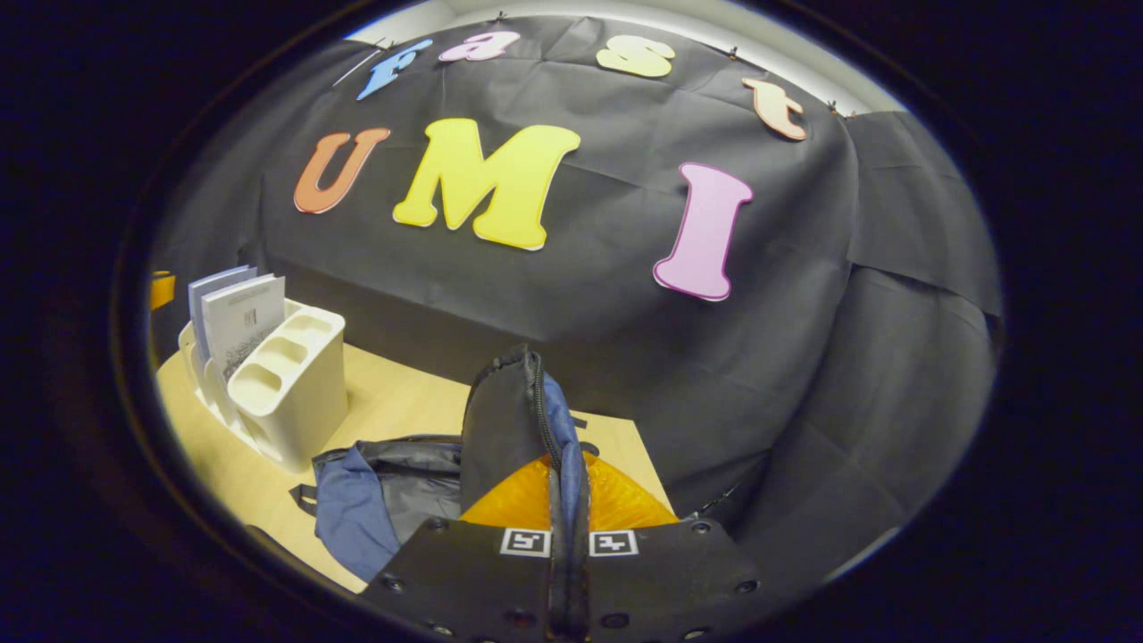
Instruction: Open the schoolbag, grab two books from the bookshelf and put them into the schoolbag.
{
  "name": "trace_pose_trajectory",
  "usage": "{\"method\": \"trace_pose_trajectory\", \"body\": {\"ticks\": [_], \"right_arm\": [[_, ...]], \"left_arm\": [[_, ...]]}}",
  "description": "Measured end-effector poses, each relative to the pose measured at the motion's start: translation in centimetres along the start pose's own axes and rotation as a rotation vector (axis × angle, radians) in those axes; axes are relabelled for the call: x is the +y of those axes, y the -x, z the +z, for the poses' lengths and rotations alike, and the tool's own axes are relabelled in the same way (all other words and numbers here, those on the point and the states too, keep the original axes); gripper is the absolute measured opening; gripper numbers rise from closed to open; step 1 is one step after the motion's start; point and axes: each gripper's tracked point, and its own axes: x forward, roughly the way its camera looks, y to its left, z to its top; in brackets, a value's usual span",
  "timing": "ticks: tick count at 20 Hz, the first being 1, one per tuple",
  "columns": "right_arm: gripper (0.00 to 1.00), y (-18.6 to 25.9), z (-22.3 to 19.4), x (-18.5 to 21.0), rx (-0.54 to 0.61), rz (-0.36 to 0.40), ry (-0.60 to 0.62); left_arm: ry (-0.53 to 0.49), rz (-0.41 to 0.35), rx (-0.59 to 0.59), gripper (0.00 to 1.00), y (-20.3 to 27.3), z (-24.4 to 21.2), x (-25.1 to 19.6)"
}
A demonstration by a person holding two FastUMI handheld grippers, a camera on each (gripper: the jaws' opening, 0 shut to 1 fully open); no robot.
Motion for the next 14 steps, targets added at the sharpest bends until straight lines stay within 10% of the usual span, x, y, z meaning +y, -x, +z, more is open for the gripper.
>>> {"method": "trace_pose_trajectory", "body": {"ticks": [14], "right_arm": [[0.01,0.7,-0.8,-2.9,-0.028,0.086,-0.062]], "left_arm": [[-0.066,-0.064,0.240,0.97,-11.7,2.3,-1.7]]}}
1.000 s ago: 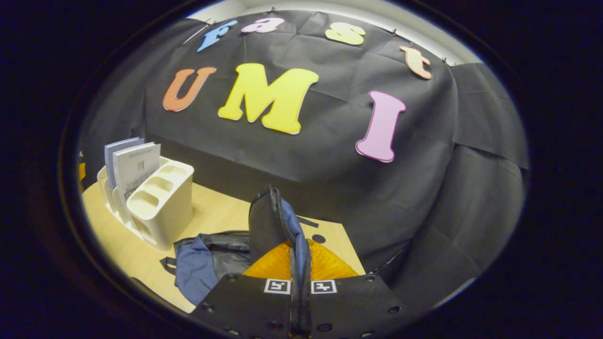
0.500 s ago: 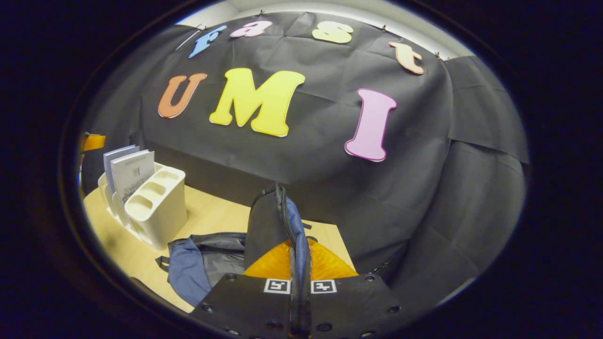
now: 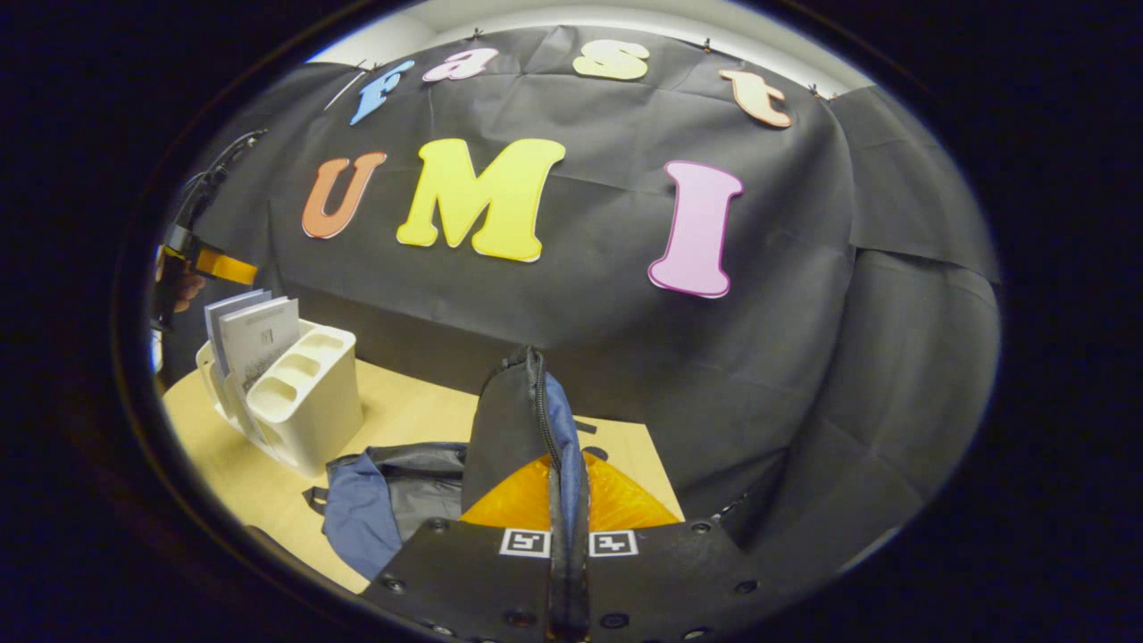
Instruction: Open the schoolbag, grab two books from the bookshelf and put them into the schoolbag.
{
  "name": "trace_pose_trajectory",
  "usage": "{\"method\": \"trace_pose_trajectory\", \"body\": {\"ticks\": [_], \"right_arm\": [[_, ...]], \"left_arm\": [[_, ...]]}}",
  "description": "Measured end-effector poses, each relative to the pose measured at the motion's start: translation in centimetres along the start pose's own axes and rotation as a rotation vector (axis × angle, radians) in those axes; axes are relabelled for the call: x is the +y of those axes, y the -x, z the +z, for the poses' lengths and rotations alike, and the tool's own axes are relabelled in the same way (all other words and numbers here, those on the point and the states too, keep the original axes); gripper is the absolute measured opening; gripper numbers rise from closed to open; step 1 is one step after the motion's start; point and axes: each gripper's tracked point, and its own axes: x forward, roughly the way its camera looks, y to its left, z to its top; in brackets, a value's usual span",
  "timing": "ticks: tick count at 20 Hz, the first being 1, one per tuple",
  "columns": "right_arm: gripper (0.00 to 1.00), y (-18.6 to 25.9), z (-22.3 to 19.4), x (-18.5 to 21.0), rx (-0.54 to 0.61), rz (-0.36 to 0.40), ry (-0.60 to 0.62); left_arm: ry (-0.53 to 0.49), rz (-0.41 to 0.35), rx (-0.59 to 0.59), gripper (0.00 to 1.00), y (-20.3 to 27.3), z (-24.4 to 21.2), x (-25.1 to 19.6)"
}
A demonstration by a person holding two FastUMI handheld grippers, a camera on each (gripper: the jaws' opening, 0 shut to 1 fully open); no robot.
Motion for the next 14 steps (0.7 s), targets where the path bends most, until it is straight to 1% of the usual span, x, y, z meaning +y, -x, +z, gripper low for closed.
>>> {"method": "trace_pose_trajectory", "body": {"ticks": [2,4,6,8,10,12,13,14], "right_arm": [[0.01,0.0,-0.2,-0.2,0.002,0.010,-0.014],[0.01,0.1,-0.2,0.0,-0.009,0.031,-0.023],[0.01,-0.2,-0.9,-0.4,0.009,0.015,-0.005],[0.01,-0.4,-1.4,-0.9,0.030,-0.017,0.015],[0.01,-0.5,-1.7,-0.8,0.040,-0.013,0.001],[0.01,-0.5,-1.8,-0.9,0.036,-0.008,-0.006],[0.01,-0.5,-1.7,-0.7,0.028,0.000,-0.004],[0.01,-0.4,-1.7,-0.7,0.025,0.004,-0.006]], "left_arm": [[-0.015,0.030,0.081,0.97,-2.0,-0.6,0.6],[-0.042,0.041,0.154,0.97,-3.9,-1.7,0.7],[-0.047,0.060,0.240,0.97,-5.1,-3.2,0.8],[-0.043,0.057,0.316,0.96,-6.1,-4.4,0.7],[-0.053,0.055,0.376,0.96,-6.5,-5.6,0.5],[-0.061,0.027,0.432,0.94,-6.9,-6.5,-0.3],[-0.056,0.026,0.475,0.92,-6.7,-7.2,-0.4],[-0.040,0.039,0.513,0.88,-6.7,-7.6,-0.2]]}}
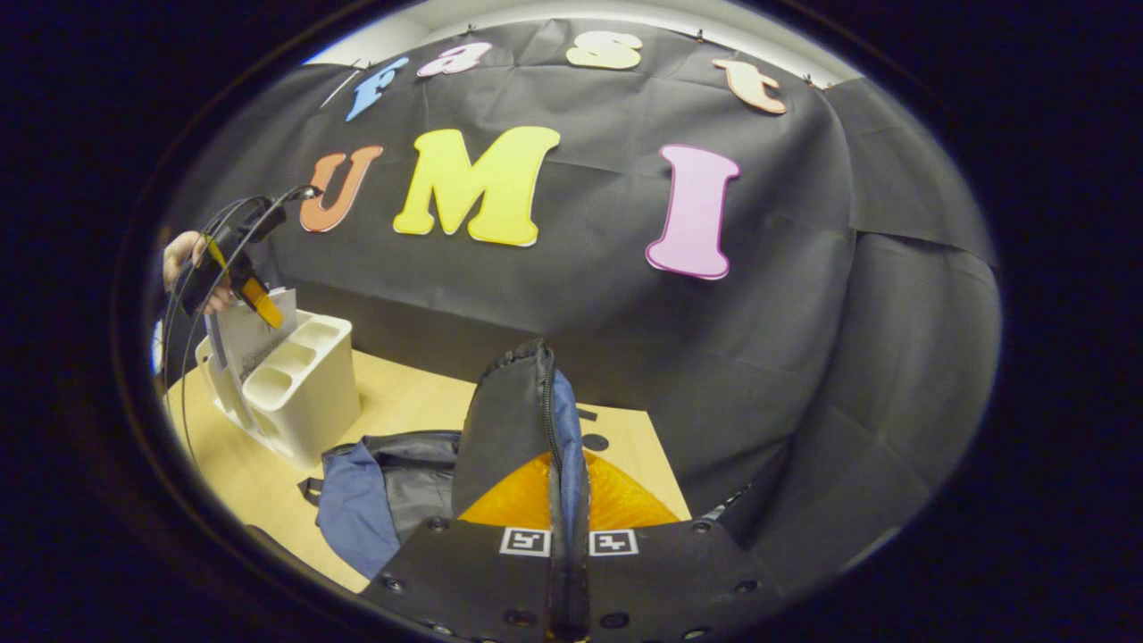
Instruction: Open the schoolbag, grab two books from the bookshelf and put them into the schoolbag.
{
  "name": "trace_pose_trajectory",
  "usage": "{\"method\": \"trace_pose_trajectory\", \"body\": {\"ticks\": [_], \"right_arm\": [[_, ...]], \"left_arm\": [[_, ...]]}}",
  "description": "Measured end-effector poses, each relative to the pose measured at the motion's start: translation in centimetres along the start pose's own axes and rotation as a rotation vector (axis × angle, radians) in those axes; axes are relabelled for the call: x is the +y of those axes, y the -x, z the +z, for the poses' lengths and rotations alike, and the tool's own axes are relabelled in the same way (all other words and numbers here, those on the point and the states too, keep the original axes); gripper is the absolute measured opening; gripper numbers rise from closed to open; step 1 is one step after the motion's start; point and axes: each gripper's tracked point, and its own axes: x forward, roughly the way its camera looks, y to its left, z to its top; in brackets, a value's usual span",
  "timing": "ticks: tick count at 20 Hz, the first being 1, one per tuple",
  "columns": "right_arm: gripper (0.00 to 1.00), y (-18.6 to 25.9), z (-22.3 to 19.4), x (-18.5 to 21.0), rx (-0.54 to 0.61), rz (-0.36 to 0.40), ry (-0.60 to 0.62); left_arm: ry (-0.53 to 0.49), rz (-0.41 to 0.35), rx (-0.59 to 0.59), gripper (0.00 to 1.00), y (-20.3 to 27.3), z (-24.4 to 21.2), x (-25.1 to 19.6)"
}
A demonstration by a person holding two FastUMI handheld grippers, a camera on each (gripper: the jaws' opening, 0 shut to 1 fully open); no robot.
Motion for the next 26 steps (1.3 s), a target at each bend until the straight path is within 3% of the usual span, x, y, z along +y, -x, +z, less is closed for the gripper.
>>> {"method": "trace_pose_trajectory", "body": {"ticks": [2,7,16,21,26], "right_arm": [[0.01,0.2,0.1,0.1,-0.012,0.008,0.004],[0.01,0.3,-0.4,0.2,-0.006,0.017,-0.006],[0.01,0.4,-1.3,0.3,-0.009,0.028,-0.032],[0.01,0.3,-1.7,0.8,-0.017,0.039,-0.029],[0.01,0.0,-2.1,1.2,-0.014,0.039,-0.036]], "left_arm": [[0.010,0.002,0.038,0.70,-0.6,-0.2,0.0],[-0.017,0.019,0.121,0.51,-1.0,-1.2,0.3],[0.025,0.004,0.138,0.46,2.1,-3.8,0.9],[0.120,-0.005,0.151,0.46,5.2,-7.3,0.1],[0.127,0.047,0.096,0.46,9.2,-10.4,1.0]]}}
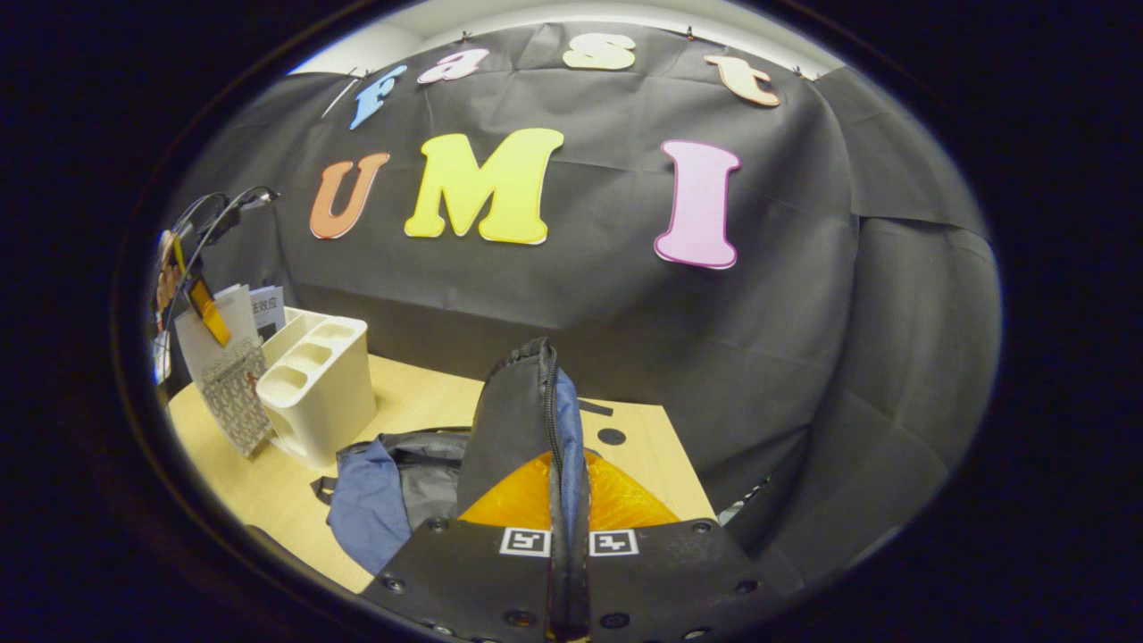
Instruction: Open the schoolbag, grab two books from the bookshelf and put them into the schoolbag.
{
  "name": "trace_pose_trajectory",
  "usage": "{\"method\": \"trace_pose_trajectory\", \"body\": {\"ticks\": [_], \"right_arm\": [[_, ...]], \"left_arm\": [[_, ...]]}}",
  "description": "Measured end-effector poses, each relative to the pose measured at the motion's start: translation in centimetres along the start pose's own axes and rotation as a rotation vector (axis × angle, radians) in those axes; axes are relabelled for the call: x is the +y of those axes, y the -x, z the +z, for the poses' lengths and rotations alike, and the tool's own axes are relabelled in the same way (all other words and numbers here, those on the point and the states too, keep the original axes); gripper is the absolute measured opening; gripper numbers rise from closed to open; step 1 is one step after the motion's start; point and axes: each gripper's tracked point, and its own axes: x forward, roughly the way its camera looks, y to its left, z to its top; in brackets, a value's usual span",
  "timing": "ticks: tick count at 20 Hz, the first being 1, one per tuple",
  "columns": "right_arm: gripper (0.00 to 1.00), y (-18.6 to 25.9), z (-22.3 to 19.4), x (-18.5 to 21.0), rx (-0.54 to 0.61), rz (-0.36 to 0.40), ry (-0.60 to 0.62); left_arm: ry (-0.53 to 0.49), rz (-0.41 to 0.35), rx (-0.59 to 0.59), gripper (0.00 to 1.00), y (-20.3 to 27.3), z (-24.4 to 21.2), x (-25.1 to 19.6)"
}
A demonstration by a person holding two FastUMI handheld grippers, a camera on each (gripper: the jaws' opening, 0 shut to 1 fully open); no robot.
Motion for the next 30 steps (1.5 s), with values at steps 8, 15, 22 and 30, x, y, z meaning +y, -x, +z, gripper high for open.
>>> {"method": "trace_pose_trajectory", "body": {"ticks": [8,15,22,30], "right_arm": [[0.01,-0.7,-1.0,0.5,0.031,0.001,-0.040],[0.01,-0.6,-0.9,0.6,0.040,-0.014,-0.039],[0.01,-0.5,-0.7,1.0,0.037,-0.011,-0.039],[0.01,-0.3,0.7,0.9,0.010,0.000,-0.042]], "left_arm": [[0.082,-0.139,-0.026,0.46,4.4,-5.6,-1.6],[0.187,-0.319,-0.054,0.46,6.3,-7.4,-4.8],[0.271,-0.522,-0.013,0.46,5.2,-7.1,-11.0],[0.365,-0.669,0.010,0.46,3.1,-4.6,-17.4]]}}
